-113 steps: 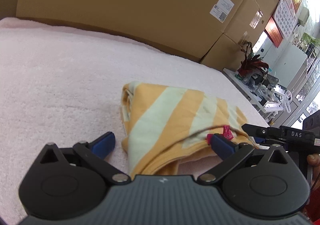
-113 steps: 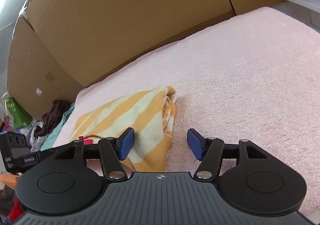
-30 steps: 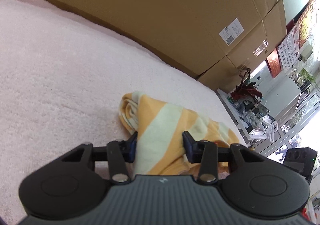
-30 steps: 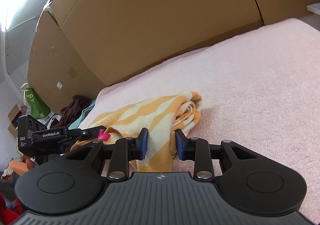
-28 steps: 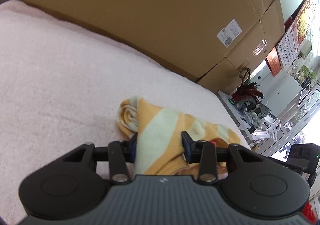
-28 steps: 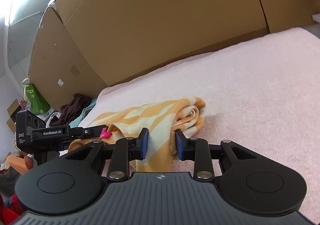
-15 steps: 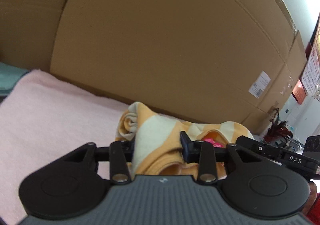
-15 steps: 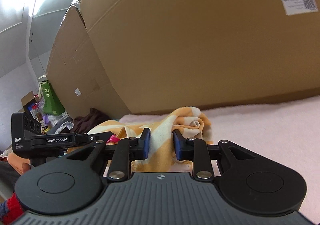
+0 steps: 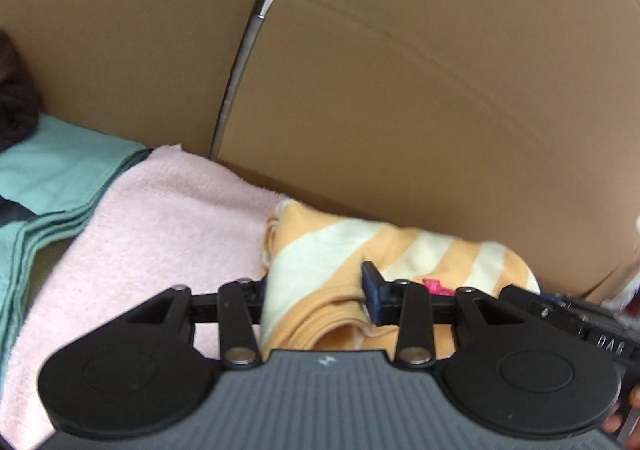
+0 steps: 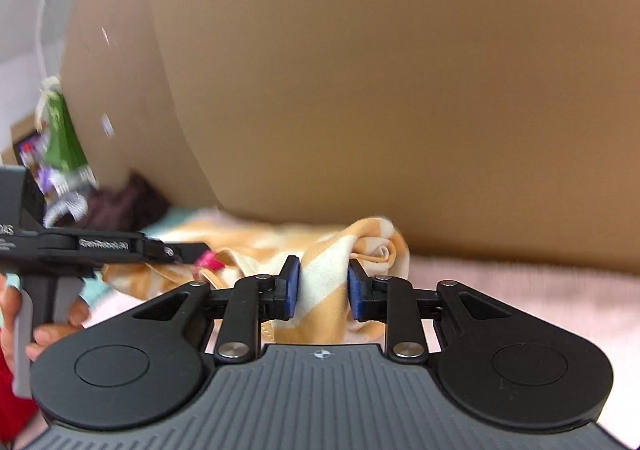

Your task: Fold clothes

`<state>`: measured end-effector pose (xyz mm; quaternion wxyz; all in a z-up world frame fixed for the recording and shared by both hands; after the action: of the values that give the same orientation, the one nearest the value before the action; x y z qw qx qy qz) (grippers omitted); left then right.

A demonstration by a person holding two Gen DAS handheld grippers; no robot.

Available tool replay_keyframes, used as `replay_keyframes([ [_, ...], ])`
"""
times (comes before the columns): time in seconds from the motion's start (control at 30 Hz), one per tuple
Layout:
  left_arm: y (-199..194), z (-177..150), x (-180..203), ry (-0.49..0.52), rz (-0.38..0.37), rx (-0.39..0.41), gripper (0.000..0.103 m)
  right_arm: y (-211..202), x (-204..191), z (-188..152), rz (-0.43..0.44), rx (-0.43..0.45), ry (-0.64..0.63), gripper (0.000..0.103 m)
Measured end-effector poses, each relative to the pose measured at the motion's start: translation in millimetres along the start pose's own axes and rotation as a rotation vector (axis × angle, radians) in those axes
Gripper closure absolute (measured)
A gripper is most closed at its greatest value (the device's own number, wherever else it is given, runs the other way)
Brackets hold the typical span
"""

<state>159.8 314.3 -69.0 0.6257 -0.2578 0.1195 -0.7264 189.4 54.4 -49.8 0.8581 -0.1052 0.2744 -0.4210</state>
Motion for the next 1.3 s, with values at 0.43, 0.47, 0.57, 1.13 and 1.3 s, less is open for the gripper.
replay_keyframes([
  [0.43,-40,22,65,0.242,0.077,0.079,0.064,-30,-16,7,0.004,-0.003,-0.028,0.089],
  [0.47,-27,15,66,0.231,0.081,0.043,0.069,-26,-18,4,-0.009,-0.018,-0.032,0.089],
  [0.57,-1,-4,64,0.205,0.092,-0.005,0.072,-15,-8,-18,-0.069,-0.083,-0.019,0.094],
  [1.13,-1,-17,77,0.405,0.195,0.103,0.048,-40,-19,-36,-0.184,-0.086,-0.019,0.086],
  [1.3,-1,-16,72,0.383,0.324,0.079,0.010,-61,-27,-58,-0.207,-0.069,-0.053,0.077],
])
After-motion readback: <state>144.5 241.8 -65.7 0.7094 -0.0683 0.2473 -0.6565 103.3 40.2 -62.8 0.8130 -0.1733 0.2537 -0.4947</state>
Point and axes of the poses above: each gripper's, at about its wrist camera, not at the fingertips, and y roughly the way its jaws point, x to its right, z to its top, the point moved 7 cm from there along y, roughly the way its jaws point, and after that the axes turned 9 degrees about y, right-handed, at the moved point
